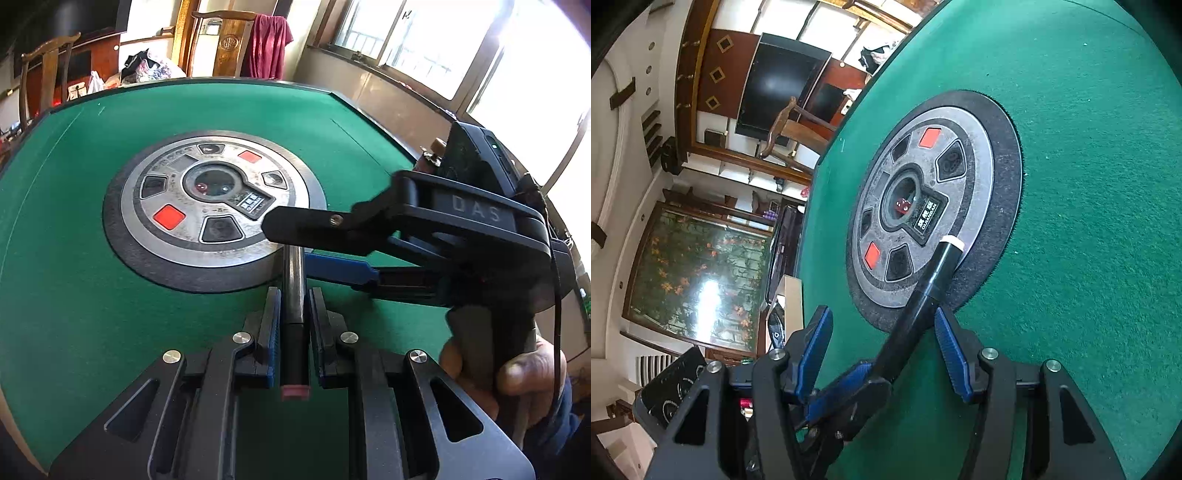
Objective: Organize objects
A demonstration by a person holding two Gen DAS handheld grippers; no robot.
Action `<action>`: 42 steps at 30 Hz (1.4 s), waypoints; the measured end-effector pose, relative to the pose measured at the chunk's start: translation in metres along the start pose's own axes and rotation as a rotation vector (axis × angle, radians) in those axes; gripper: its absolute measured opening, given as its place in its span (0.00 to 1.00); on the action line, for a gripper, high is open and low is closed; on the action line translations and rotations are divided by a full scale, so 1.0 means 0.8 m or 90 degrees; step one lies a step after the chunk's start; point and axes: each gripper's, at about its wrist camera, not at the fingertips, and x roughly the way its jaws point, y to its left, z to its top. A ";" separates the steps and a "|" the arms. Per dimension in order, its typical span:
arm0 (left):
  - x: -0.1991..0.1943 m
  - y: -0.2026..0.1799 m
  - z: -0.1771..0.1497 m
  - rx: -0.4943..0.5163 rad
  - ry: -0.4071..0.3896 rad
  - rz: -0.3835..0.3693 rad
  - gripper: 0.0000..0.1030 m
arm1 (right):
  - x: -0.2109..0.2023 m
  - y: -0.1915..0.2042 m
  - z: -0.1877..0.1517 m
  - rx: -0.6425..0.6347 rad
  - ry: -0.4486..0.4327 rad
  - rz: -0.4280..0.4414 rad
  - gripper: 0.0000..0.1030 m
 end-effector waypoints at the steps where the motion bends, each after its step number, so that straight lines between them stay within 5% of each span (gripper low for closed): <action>1: 0.000 -0.001 0.000 0.001 0.002 -0.003 0.14 | 0.000 0.002 -0.001 -0.006 -0.002 -0.001 0.55; 4: 0.003 -0.003 -0.003 0.000 0.007 -0.008 0.14 | 0.008 0.006 -0.005 -0.033 0.010 -0.013 0.14; 13: -0.018 0.002 -0.010 -0.004 -0.014 -0.010 0.14 | 0.002 0.038 -0.018 -0.101 0.000 -0.014 0.13; 22: -0.117 0.036 -0.041 -0.033 -0.076 0.035 0.15 | 0.030 0.123 -0.061 -0.181 0.032 0.046 0.13; 30: -0.221 0.131 -0.096 -0.130 -0.128 0.132 0.16 | 0.124 0.244 -0.124 -0.255 0.144 0.127 0.13; 35: -0.281 0.207 -0.136 -0.221 -0.167 0.176 0.16 | 0.201 0.308 -0.169 -0.308 0.199 0.107 0.13; 42: -0.297 0.286 -0.168 -0.319 -0.150 0.202 0.16 | 0.294 0.320 -0.201 -0.316 0.233 0.051 0.17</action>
